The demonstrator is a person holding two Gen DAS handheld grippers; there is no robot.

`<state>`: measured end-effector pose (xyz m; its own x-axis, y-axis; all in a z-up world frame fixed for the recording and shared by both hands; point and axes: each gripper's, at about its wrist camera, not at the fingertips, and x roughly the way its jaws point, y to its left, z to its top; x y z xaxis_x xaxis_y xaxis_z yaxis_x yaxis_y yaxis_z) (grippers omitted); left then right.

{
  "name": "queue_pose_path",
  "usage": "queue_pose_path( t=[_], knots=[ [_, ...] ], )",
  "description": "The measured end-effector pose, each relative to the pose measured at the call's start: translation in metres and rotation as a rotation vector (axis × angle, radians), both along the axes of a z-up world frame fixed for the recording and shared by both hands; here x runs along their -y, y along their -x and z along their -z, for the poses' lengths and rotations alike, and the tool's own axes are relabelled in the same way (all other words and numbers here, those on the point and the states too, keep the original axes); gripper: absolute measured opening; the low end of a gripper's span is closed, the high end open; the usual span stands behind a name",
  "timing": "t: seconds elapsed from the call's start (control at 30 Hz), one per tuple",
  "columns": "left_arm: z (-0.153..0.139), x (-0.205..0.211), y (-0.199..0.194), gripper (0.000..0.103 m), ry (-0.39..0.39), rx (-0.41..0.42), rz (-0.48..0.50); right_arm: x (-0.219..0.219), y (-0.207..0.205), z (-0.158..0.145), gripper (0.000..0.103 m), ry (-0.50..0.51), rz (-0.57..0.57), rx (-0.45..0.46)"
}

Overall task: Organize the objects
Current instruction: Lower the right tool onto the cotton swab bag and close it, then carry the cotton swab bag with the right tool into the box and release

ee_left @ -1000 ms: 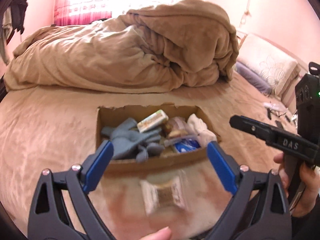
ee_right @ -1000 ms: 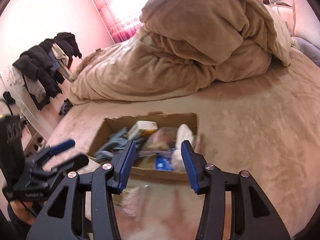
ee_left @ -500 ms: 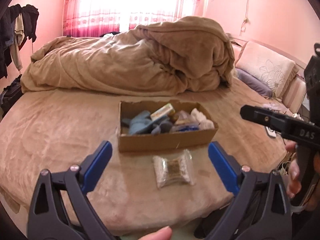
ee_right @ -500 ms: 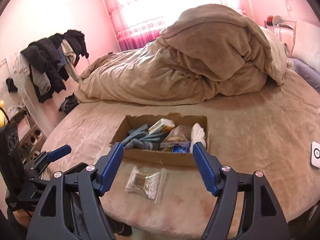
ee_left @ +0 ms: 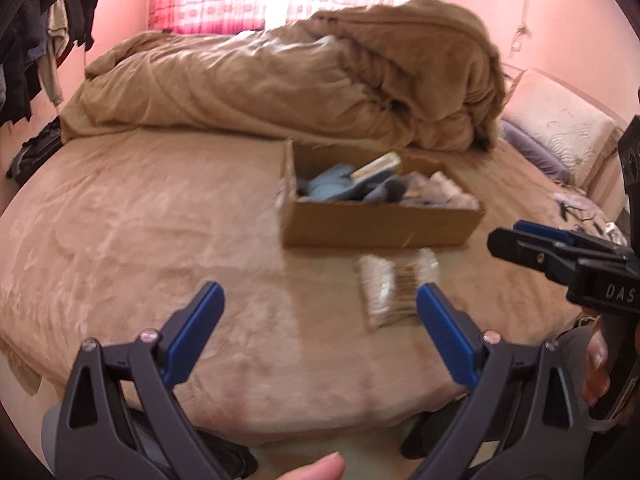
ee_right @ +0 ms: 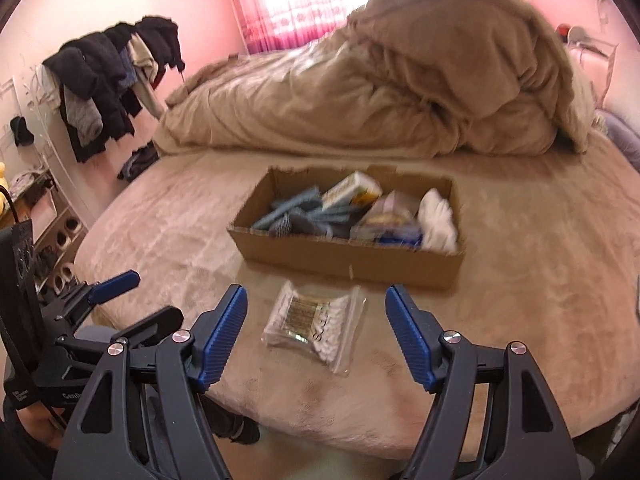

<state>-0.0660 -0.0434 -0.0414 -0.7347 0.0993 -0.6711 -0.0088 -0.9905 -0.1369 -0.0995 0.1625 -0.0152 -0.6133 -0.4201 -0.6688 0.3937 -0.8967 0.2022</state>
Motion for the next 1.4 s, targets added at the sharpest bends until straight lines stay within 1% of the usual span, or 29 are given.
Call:
queue_pose_path(
  t=[0.13,0.23,0.33,0.5,0.53,0.6,0.7,0.73,0.77,0.8,0.87,0.97,1.1,1.17,1.33,1.4],
  knots=[
    [0.025,0.011,0.008,0.098,0.040,0.025,-0.046,0.014,0.013,0.029,0.075,-0.023,-0.017,0.064],
    [0.044,0.021,0.015,0.098,0.028,0.061,-0.073,0.024,0.024,0.048,0.076,-0.034,-0.031,0.104],
    [0.056,0.028,0.020,0.098,0.013,0.080,-0.090,0.034,0.034,0.066,0.077,-0.053,-0.039,0.138],
    [0.071,0.036,0.025,0.098,-0.009,0.106,-0.115,0.048,0.045,0.087,0.078,-0.080,-0.050,0.180],
    [0.074,0.038,0.026,0.098,-0.016,0.116,-0.121,0.051,0.047,0.090,0.080,-0.086,-0.048,0.184],
    [0.080,0.040,0.029,0.098,-0.025,0.138,-0.133,0.055,0.050,0.094,0.082,-0.097,-0.041,0.189],
    [0.082,0.038,0.030,0.098,-0.023,0.140,-0.133,0.061,0.053,0.100,0.082,-0.131,-0.041,0.184],
    [0.082,0.037,0.030,0.098,-0.023,0.137,-0.130,0.062,0.053,0.102,0.080,-0.145,-0.040,0.180],
    [0.082,0.036,0.030,0.098,-0.020,0.135,-0.128,0.061,0.053,0.103,0.073,-0.158,-0.037,0.171],
    [0.082,0.035,0.030,0.098,-0.015,0.135,-0.129,0.060,0.053,0.103,0.072,-0.166,-0.033,0.165],
    [0.084,0.035,0.030,0.098,-0.010,0.139,-0.131,0.054,0.052,0.101,0.065,-0.152,-0.030,0.162],
    [0.083,0.032,0.031,0.098,-0.008,0.139,-0.128,0.045,0.049,0.095,0.060,-0.131,-0.030,0.155],
    [0.078,0.030,0.027,0.098,-0.010,0.131,-0.118,0.037,0.041,0.082,0.060,-0.113,-0.034,0.137],
    [0.071,0.026,0.025,0.098,0.005,0.116,-0.108,0.034,0.035,0.074,0.060,-0.111,-0.035,0.121],
    [0.051,0.018,0.021,0.098,0.011,0.079,-0.062,0.017,0.025,0.042,0.060,-0.096,-0.015,0.063],
    [0.043,0.013,0.026,0.098,0.002,0.067,-0.046,0.008,0.025,0.027,0.060,-0.083,0.002,0.035]
  ],
)
